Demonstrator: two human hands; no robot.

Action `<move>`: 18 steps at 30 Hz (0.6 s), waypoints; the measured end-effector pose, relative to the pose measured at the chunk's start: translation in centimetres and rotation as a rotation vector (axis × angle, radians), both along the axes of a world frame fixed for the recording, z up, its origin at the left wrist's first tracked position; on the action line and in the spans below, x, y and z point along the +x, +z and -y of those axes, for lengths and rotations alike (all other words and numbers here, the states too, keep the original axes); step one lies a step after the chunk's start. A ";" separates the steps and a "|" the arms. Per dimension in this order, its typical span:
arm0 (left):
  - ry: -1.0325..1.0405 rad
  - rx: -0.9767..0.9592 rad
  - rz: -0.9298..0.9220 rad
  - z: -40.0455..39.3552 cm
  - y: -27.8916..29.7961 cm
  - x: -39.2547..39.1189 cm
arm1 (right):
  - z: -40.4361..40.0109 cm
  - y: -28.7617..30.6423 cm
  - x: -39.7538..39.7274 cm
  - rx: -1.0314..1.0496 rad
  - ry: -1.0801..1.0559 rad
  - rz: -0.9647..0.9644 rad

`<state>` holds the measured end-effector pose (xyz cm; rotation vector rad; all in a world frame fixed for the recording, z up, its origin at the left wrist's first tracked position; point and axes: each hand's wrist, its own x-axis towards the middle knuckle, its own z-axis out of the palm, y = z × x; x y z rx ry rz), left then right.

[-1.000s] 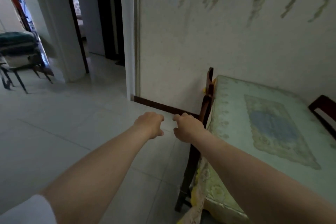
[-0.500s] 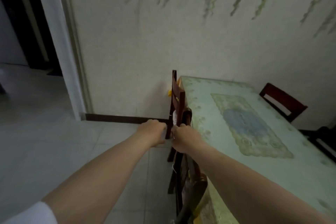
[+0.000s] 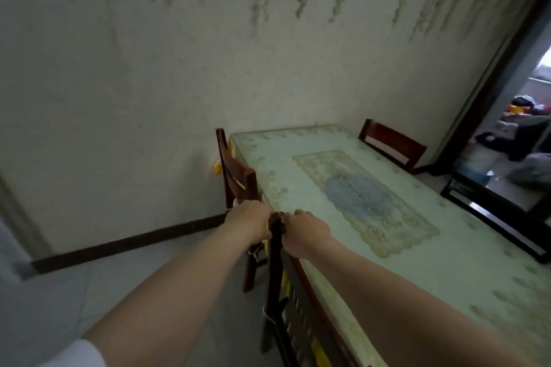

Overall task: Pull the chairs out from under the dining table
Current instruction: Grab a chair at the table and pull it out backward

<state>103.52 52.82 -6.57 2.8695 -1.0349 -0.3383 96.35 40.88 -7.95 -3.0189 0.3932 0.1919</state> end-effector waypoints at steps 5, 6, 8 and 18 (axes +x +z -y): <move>-0.222 -0.049 -0.008 3.2 -1.1 4.6 | 0.7 -0.9 2.5 -0.006 -0.216 -0.028; -0.280 -0.041 -0.003 3.8 -1.4 5.3 | 0.6 -1.0 2.7 -0.001 -0.275 -0.032; -0.397 -0.021 -0.003 4.9 -1.9 6.1 | 0.4 -1.2 2.7 -0.001 -0.383 -0.041; -0.786 0.053 -0.018 6.5 -3.9 4.0 | -1.5 -3.5 -2.4 0.035 -0.759 -0.125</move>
